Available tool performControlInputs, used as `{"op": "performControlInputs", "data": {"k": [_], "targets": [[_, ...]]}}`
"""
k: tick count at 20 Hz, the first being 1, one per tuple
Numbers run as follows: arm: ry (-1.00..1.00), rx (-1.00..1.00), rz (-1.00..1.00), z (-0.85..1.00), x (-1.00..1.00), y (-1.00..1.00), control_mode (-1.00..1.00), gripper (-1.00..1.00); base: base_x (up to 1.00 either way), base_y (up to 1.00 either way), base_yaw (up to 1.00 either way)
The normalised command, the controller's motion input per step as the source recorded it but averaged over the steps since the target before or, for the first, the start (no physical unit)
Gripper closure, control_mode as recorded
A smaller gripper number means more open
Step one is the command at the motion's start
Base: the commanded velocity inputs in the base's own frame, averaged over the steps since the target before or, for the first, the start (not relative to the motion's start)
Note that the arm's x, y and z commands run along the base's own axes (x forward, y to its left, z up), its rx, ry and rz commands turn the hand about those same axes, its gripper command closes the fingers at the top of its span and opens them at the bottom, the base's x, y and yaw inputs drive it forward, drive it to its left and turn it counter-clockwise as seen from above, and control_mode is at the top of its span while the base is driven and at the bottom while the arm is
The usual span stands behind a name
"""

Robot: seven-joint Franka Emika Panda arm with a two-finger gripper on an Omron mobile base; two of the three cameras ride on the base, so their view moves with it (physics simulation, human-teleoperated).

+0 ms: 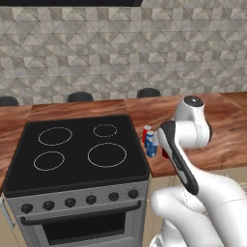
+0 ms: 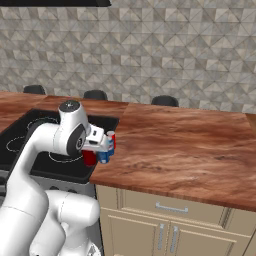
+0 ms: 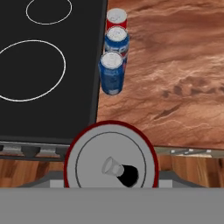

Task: Four empty soda cans are scattered around the kitchen. Gather all the cans and cluster them next to the stove for recycling.

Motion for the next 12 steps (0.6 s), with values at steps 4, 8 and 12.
{"op": "performControlInputs", "data": {"k": [4,8,12], "targets": [[0.0,0.0,0.0,-0.22,0.01,0.01,-1.0,1.0,0.0,0.0,0.0],[0.0,0.0,0.0,-0.2,0.03,0.0,-1.0,1.0,0.0,0.0,0.0],[0.0,0.0,0.0,-0.15,0.12,0.0,-1.0,1.0,0.0,0.0,0.0]]}}
